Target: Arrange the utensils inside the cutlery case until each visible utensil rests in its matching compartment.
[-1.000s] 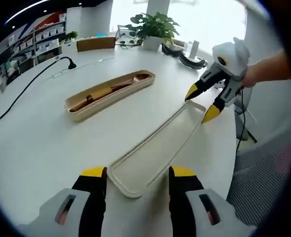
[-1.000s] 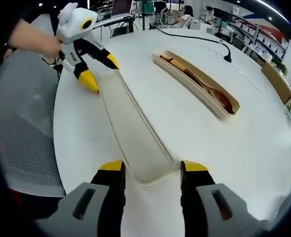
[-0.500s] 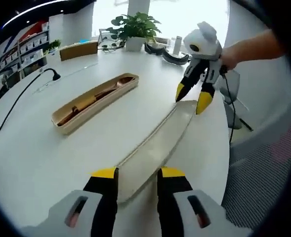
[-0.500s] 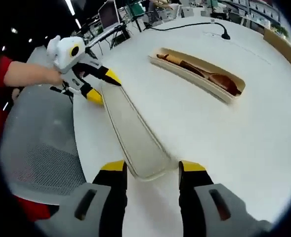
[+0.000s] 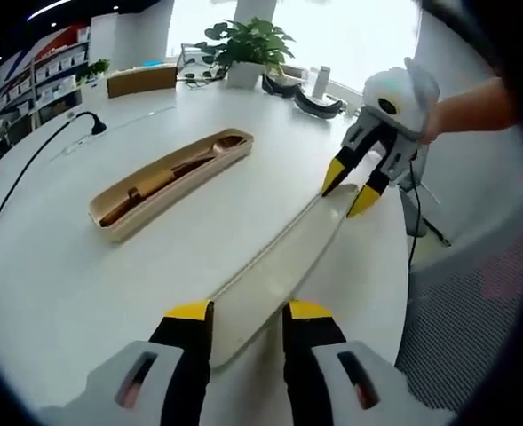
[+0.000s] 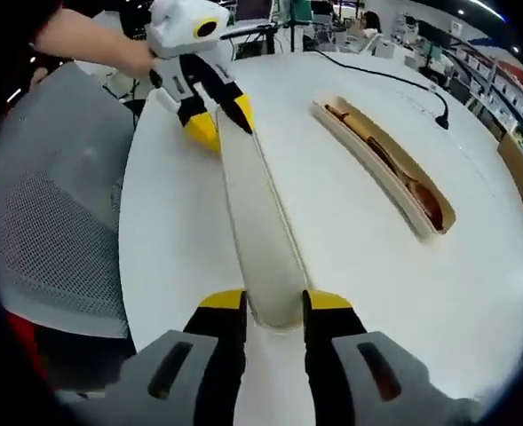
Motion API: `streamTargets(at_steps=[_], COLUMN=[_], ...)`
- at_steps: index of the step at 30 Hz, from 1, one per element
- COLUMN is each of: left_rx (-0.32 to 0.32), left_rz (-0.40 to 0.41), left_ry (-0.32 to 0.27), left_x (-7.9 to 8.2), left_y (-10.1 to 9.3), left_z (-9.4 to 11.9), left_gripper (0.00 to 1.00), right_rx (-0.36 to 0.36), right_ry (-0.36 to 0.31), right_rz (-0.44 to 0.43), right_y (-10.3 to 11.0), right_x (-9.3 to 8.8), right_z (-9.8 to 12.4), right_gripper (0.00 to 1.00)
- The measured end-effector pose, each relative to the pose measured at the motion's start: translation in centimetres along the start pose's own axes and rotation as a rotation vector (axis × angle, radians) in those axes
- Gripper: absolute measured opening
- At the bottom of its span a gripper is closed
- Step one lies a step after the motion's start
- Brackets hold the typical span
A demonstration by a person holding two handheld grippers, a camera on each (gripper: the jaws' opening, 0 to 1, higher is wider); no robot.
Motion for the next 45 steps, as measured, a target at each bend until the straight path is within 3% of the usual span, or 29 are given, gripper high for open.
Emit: streamTargets(at_steps=[3, 5, 6, 8, 9, 11, 13, 14, 16, 17, 18, 24, 26, 27, 28, 30, 33, 36, 38, 39, 41, 42, 44, 45], left_rx=[-0.021, -0.033, -0.039, -0.034, -0.035, -0.032, -0.002, 0.009, 0.001, 0.015, 0.025, 0.020, -0.017, -0.024, -0.019, -0.032, -0.035, 0.042, 0.049, 0.057, 0.116, 0.123, 0.125, 0.130], left_rz=[-0.006, -0.004, -0.004, -0.020, -0.015, -0.003, -0.075, -0.118, -0.154, -0.163, -0.174, -0.200, -0.260, -0.275, -0.280, -0.243, -0.240, -0.258, -0.259, -0.270, -0.364, -0.383, -0.415, -0.425], left_ry=[0.014, 0.022, 0.027, 0.037, 0.038, 0.040, -0.004, -0.014, 0.034, 0.028, 0.035, 0.047, 0.100, 0.117, 0.079, 0.088, 0.089, 0.055, 0.023, 0.021, 0.014, 0.007, -0.007, -0.008], left_x=[0.1, 0.2, 0.2, 0.2, 0.3, 0.3, 1.2, 1.5, 1.1, 1.2, 1.2, 1.1, 0.2, -0.2, 0.2, 0.3, 0.4, 1.3, 1.8, 1.9, 2.3, 2.3, 2.4, 2.4], left_y=[0.1, 0.0, 0.1, 0.1, 0.2, 0.1, 0.6, 0.6, 0.2, 0.3, 0.4, 0.5, 0.4, 0.4, 0.6, 0.6, 0.7, 2.0, 2.1, 2.2, 2.7, 2.6, 2.1, 2.0], left_z=[-0.1, -0.1, -0.1, 0.0, 0.0, 0.1, 0.3, 0.4, 0.2, 0.2, 0.1, 0.1, 0.0, 0.0, 0.0, 0.1, 0.2, 0.2, 0.2, 0.3, 0.6, 0.7, 1.0, 1.1], left_gripper=[0.29, 0.29, 0.29, 0.28, 0.28, 0.28, 0.28, 0.30, 0.34, 0.32, 0.28, 0.22, 0.19, 0.19, 0.18, 0.18, 0.18, 0.26, 0.40, 0.41, 0.42, 0.45, 0.55, 0.59], right_rx=[-0.028, -0.002, 0.011, -0.032, -0.012, -0.004, 0.004, 0.073, 0.081, 0.067, 0.068, 0.039, 0.042, 0.050, 0.042, 0.005, 0.027, 0.088, 0.145, 0.164, 0.180, 0.201, 0.284, 0.310], right_ry=[0.005, -0.054, -0.060, -0.051, -0.043, -0.039, -0.045, -0.025, -0.017, -0.001, 0.001, 0.014, 0.028, 0.022, 0.023, -0.011, -0.012, -0.020, -0.003, 0.017, 0.015, -0.002, -0.041, -0.052], right_rz=[0.018, -0.046, -0.041, 0.026, -0.003, 0.026, 0.060, 0.059, 0.125, 0.196, 0.198, 0.040, -0.013, -0.017, -0.017, 0.029, 0.054, 0.128, 0.094, 0.082, 0.114, 0.098, -0.040, -0.066], right_y=[-0.2, -0.1, 0.0, -0.9, -0.6, -0.8, -1.0, -0.3, -0.2, -0.4, -0.4, -1.0, -1.2, -1.3, -1.4, -2.0, -1.7, -0.8, 0.1, 0.4, 0.7, 0.9, 1.8, 1.9], right_x=[0.3, 1.0, 1.1, 1.2, 1.1, 1.4, 1.8, 1.7, 1.8, 1.7, 1.7, 1.2, 0.5, 0.2, -0.2, 0.2, 0.5, 1.4, 1.5, 1.4, 2.0, 2.4, 3.0, 3.2], right_z=[-0.1, -0.4, -0.5, -0.5, -0.6, -0.3, 0.2, 0.3, 0.3, 0.3, 0.3, 0.3, 0.3, 0.2, 0.3, 0.5, 0.4, 0.7, 0.8, 0.9, 1.4, 1.6, 2.2, 2.5], right_gripper=[0.23, 0.23, 0.23, 0.15, 0.15, 0.11, 0.06, 0.05, 0.03, 0.02, 0.02, 0.06, 0.12, 0.14, 0.15, 0.13, 0.10, 0.03, 0.01, 0.01, 0.00, 0.00, 0.00, 0.00])
Point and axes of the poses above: the point that each gripper's makers call its tool centre point, and the gripper's own axes: z roughly backward along the fingers, y roughly to its left, x roughly out of its top, the point moved 2 cm from there along z, roughly backward along the fingers, and after that the axes turned 5 degrees about x, right-handed, at the moved point
